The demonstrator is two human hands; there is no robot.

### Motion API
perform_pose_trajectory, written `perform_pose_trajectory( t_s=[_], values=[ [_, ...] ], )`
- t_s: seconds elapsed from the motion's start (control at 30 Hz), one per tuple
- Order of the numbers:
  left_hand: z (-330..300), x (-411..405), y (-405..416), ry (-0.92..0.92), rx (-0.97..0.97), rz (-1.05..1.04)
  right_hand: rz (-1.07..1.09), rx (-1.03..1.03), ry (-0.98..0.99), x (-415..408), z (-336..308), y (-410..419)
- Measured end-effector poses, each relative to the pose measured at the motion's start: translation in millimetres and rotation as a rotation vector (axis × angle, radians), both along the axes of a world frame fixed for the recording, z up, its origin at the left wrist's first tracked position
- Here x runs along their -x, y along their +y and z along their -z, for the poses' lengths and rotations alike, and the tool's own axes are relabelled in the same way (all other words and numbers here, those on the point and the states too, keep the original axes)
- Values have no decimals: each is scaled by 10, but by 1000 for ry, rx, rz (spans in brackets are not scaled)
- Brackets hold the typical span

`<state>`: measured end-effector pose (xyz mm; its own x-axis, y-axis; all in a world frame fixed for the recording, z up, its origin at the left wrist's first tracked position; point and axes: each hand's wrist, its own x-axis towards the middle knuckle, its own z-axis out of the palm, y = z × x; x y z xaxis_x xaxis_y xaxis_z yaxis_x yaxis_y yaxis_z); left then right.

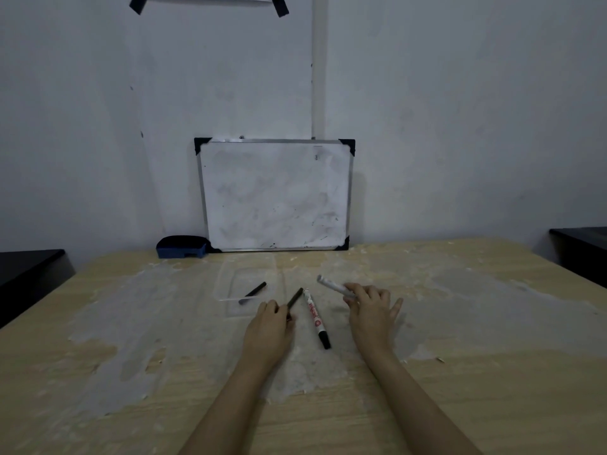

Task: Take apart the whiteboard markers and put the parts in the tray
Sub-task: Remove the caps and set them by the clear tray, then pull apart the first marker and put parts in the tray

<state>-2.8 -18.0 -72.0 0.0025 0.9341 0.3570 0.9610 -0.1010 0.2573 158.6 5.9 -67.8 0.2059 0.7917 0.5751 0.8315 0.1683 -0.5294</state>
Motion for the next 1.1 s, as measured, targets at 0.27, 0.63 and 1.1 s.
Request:
perform_pose_trajectory(
  t_s=[0.27, 0.63, 1.1],
  values=[
    [-82, 40, -53, -787, -50, 98, -95, -153, -331, 10, 83, 50],
    [-86, 31, -45, -1149, -81, 79, -276, -95, -373, 2, 82, 7],
    [-102, 67, -28, -1433, -35, 89, -343, -79, -450, 30, -35, -130]
  ],
)
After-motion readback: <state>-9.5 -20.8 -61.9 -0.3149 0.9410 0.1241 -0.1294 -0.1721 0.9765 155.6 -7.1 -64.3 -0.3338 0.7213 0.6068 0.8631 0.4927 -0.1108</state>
